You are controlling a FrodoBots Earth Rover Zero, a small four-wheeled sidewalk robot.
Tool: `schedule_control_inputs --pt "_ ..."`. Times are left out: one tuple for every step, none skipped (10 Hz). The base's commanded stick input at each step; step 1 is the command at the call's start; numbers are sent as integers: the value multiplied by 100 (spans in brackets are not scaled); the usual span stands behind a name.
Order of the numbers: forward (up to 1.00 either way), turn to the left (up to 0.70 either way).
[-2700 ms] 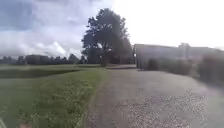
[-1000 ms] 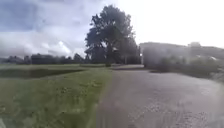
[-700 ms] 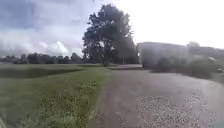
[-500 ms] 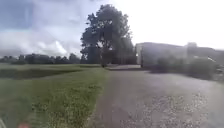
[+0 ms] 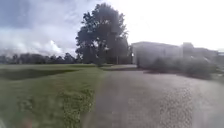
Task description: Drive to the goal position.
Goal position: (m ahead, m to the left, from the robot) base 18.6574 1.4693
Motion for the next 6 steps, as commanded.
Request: schedule_control_inputs --pt "70 -23" --pt "70 -23" --pt "70 -23" --pt "70 -23" --pt "70 -23" --pt "70 0"
